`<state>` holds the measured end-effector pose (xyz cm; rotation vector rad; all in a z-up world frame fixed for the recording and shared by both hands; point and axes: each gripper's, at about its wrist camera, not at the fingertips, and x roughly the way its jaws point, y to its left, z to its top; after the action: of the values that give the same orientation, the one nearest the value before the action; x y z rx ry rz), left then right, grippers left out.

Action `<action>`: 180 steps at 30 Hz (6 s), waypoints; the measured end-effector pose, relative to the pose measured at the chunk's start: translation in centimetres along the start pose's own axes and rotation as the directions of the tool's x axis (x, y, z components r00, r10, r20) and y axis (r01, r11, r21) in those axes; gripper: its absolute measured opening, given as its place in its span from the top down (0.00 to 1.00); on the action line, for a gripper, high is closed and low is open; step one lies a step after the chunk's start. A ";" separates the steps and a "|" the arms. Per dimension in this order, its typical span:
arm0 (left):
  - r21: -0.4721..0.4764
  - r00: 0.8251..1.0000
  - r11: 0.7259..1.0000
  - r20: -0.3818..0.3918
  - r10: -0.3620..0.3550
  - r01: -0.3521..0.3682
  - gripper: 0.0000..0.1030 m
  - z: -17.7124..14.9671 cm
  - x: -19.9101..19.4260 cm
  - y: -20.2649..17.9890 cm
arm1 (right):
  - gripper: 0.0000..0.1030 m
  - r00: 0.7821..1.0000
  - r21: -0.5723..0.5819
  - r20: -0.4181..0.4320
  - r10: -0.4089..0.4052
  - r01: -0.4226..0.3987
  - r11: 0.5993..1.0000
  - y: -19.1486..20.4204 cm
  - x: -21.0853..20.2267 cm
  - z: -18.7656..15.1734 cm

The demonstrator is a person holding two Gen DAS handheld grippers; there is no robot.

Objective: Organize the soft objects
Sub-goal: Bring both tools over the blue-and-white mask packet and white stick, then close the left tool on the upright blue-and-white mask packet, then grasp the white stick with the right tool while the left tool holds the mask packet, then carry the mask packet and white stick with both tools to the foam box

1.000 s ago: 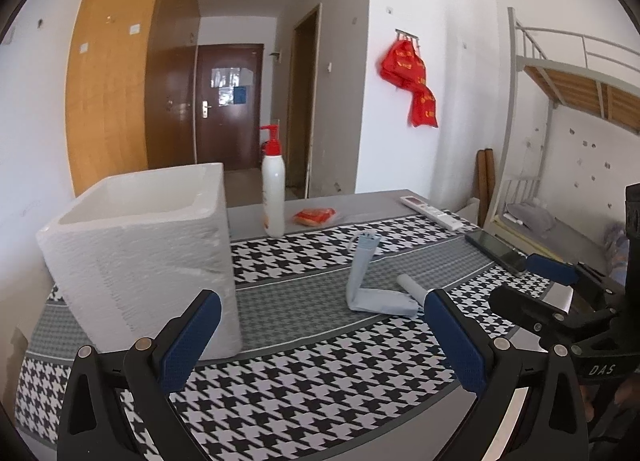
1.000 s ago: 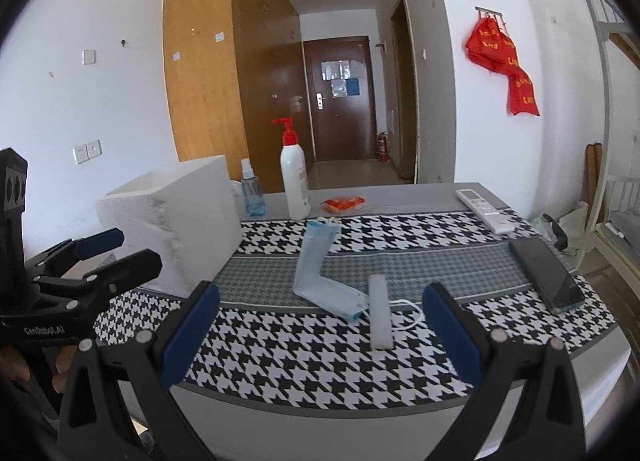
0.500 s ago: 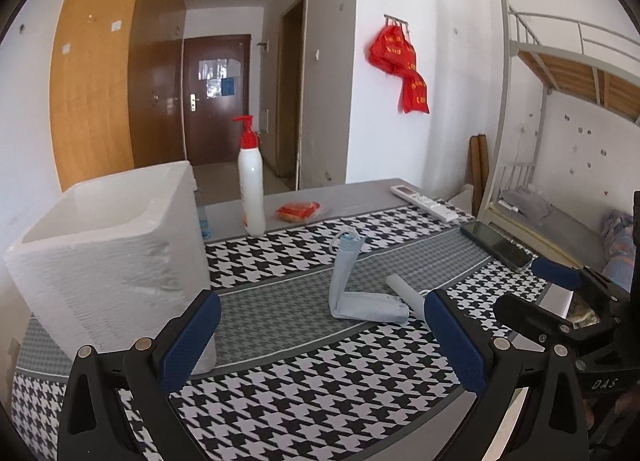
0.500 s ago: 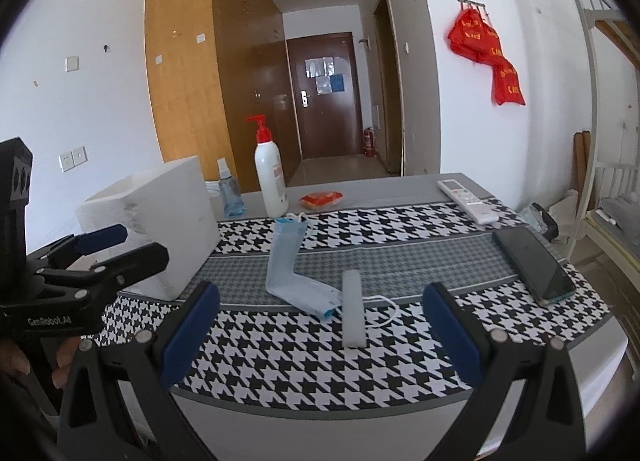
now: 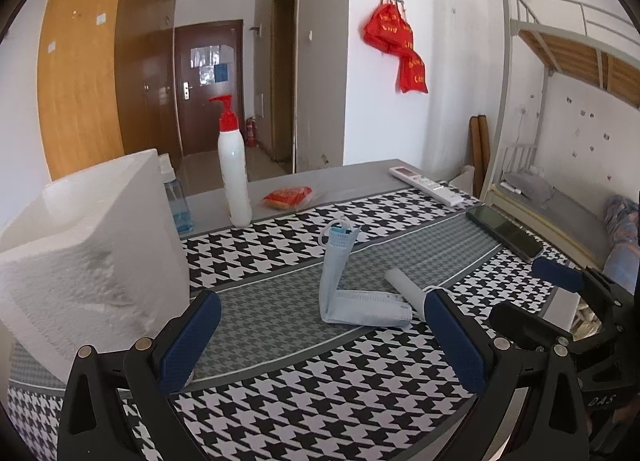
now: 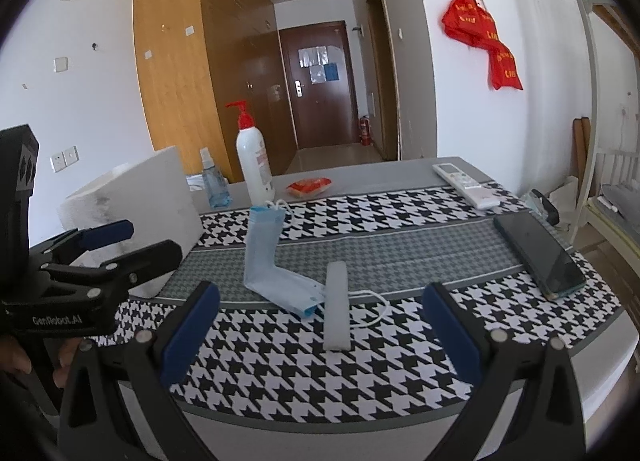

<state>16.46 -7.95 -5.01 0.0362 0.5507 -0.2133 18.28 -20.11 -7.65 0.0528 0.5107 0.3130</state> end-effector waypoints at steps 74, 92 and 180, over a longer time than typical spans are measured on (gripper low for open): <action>-0.085 0.962 0.987 -0.227 -0.151 0.135 0.90 -0.6 11.2 1.8 | 0.31 0.982 -0.012 -0.186 -0.006 0.003 1.000 -0.2 6.1 -1.2; -0.037 0.978 0.994 -0.180 -0.104 0.099 0.90 -0.8 9.2 1.9 | 0.51 0.956 -0.052 -0.286 -0.068 0.056 0.997 0.3 7.8 -2.1; 0.015 0.996 1.000 0.089 0.019 -0.020 0.90 4.2 -2.5 3.0 | 0.79 1.000 -0.049 0.000 -0.014 0.014 0.999 2.1 -1.7 4.5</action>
<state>17.20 -4.95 -0.22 0.0476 0.4602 -0.1993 18.44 -18.54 -2.67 0.0014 0.5033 0.3115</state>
